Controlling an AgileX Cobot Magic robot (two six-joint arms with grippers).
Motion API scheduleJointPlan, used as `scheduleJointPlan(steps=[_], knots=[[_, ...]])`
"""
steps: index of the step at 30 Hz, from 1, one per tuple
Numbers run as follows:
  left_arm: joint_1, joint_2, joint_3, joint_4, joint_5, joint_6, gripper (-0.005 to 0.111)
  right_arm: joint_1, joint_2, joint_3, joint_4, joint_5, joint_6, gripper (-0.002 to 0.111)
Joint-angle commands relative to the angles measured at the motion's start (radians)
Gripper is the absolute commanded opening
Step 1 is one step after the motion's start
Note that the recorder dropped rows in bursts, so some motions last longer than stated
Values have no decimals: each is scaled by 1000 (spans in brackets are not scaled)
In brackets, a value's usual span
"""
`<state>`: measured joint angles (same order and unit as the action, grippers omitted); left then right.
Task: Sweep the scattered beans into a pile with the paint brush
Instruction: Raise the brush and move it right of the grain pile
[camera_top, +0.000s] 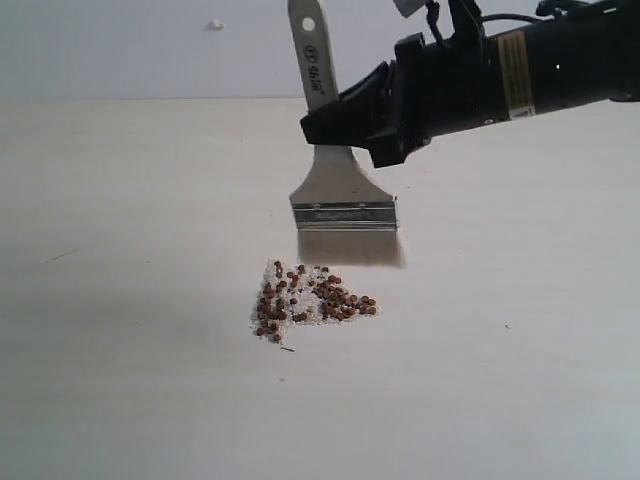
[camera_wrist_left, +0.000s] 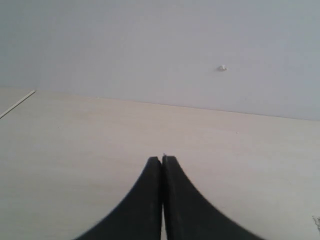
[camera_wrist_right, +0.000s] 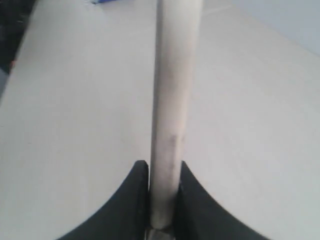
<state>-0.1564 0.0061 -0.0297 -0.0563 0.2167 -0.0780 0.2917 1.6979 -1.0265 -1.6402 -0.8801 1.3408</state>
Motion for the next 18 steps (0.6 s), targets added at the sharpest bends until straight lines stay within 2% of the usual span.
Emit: scheduleJointPlan(steps=[1, 8, 13, 18], knots=[[-6, -6, 2, -8, -2, -3, 0, -1, -38, 84, 151, 203, -71, 0], [-6, -6, 2, -8, -2, -3, 0, 16, -106, 204, 529, 522, -262, 0], [-6, -6, 2, -8, -2, -3, 0, 111, -137, 239, 879, 749, -601, 0], [-6, -6, 2, -8, -2, -3, 0, 194, -170, 241, 1280, 769, -944, 0]])
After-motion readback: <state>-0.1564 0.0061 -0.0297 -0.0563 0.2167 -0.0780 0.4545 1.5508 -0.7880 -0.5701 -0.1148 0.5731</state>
